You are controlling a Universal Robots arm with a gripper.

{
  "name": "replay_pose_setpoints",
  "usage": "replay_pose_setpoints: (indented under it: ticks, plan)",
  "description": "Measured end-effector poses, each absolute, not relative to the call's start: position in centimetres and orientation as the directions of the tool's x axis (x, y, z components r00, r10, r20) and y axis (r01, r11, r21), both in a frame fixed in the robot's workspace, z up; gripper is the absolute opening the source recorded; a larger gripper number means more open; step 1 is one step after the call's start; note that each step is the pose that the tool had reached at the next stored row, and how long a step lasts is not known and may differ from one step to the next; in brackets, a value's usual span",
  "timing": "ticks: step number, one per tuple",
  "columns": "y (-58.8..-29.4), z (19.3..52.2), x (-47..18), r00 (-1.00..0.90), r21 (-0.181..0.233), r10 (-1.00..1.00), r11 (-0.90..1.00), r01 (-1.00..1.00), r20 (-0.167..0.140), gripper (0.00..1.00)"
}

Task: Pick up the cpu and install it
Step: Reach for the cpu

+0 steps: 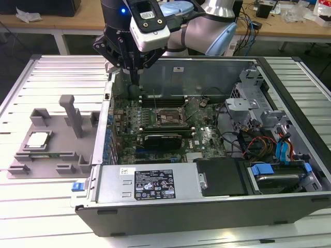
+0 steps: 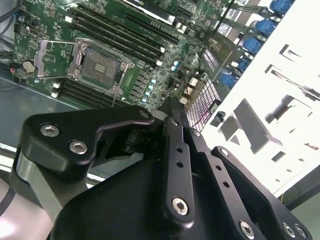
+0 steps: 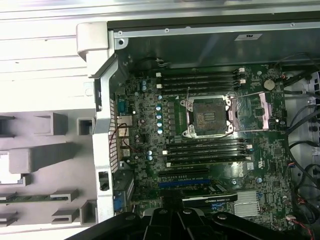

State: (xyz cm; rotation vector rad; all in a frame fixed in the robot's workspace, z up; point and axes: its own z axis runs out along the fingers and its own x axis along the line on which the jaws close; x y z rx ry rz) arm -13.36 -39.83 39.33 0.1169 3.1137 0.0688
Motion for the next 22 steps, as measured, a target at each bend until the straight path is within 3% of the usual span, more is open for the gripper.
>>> replay_pose_setpoints:
  ticks: [22]
  plan:
    - [-39.7, 39.3, -15.1, -0.997, 0.045, 0.076, 0.996, 0.074, -0.023, 0.11]
